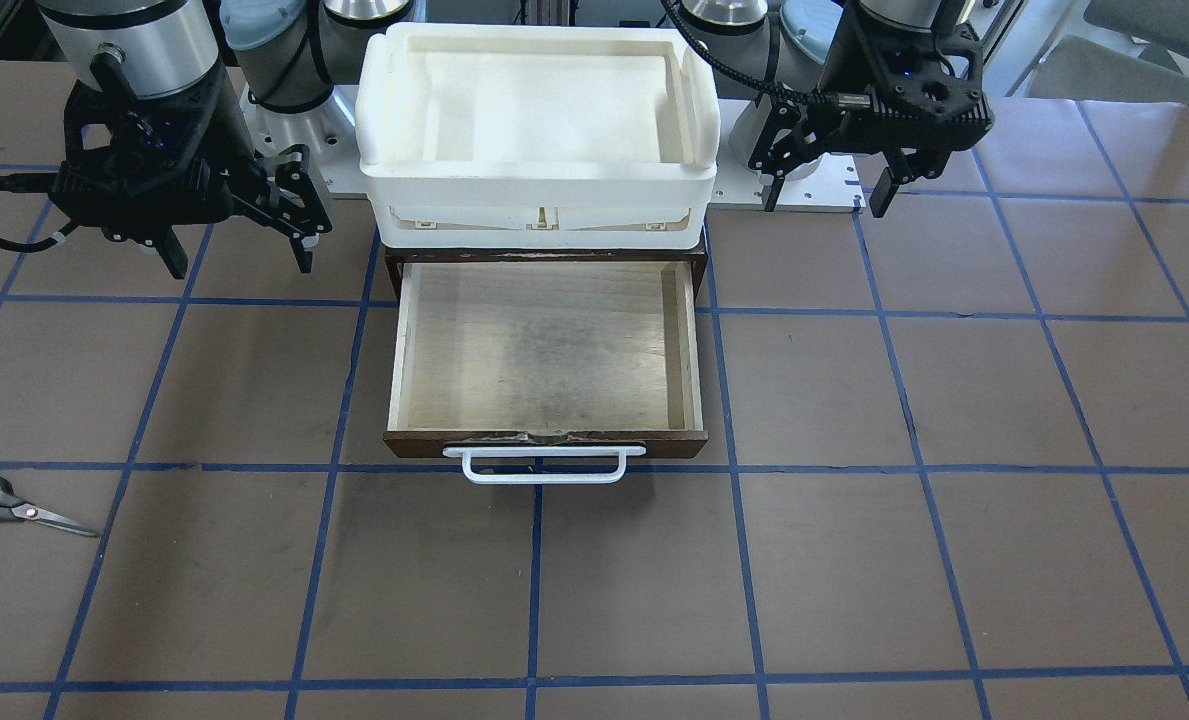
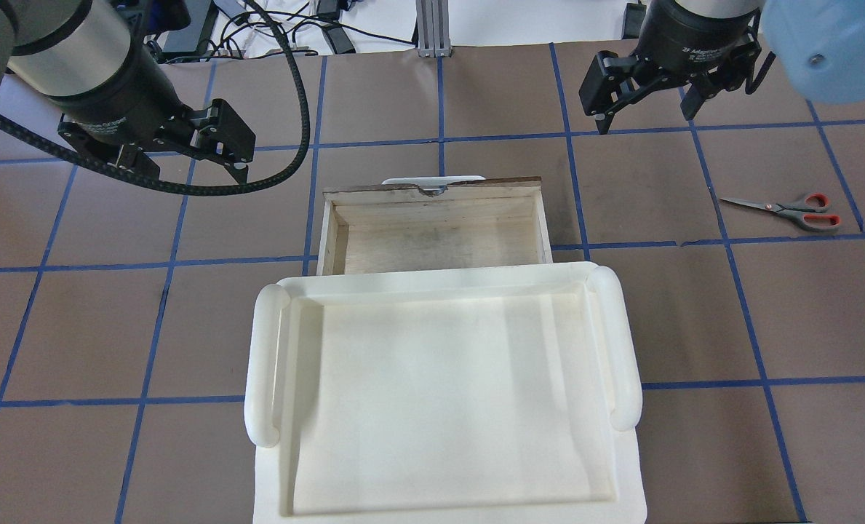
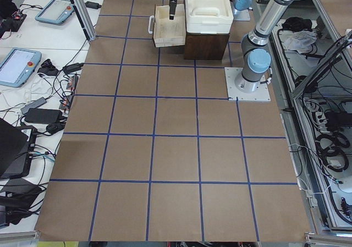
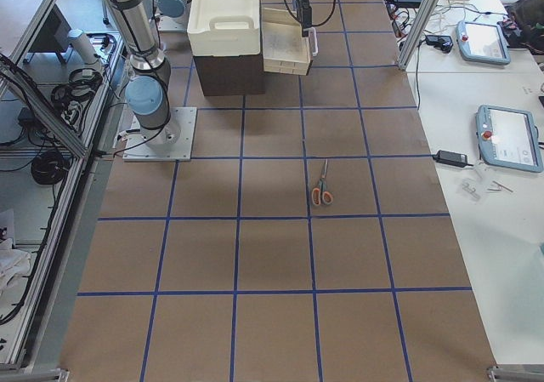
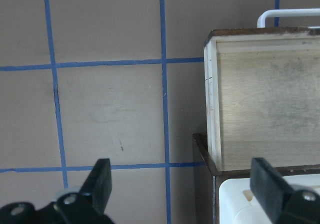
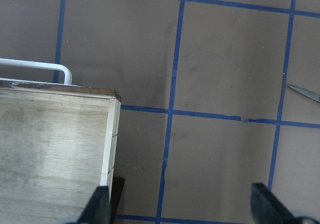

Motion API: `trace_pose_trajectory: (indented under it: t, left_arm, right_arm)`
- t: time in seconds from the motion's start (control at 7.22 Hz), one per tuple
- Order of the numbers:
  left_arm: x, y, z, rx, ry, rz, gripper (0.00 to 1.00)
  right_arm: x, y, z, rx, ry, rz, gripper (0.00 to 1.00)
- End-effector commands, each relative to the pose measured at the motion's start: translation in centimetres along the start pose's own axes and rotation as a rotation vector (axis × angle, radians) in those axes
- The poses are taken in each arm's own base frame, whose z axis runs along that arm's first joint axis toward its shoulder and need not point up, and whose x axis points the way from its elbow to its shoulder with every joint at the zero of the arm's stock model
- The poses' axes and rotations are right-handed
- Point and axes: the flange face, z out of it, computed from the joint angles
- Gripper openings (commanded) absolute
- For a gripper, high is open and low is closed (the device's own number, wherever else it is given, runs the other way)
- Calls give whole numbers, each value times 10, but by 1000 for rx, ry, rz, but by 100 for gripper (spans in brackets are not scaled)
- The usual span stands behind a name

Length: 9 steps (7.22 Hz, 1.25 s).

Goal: Put scissors in drawer and close it
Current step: 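Move the right gripper toward the orange-handled scissors beside the drawer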

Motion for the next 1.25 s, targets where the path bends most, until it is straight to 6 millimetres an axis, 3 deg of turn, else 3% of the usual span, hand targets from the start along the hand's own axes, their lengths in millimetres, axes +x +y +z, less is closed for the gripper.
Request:
trace_pose_trajectory:
  t: [0.0,0.28,0.55,0.69,0.83,1.11]
  left_arm:
    - [1,0,0,1,-1,4,100]
    - [1,0,0,1,-1,7,100]
    - [1,0,0,1,-1,7,100]
    - [0,1,-1,1,-1,8,100]
    - [1,1,-1,1,-1,10,100]
    - [1,1,-1,1,-1,10,100]
  right_arm:
    - [6,-4,-2,29,7,-20,100]
    - [9,-3,0,15,7,-26,100]
    - [21,-2,21,-14,3,-199,100]
    - [57,-6,34,-36,-2,-327,100]
    - [108,-10,51,-67,-26,-416,100]
    - [179,-4,61,-35,-91,-612,100]
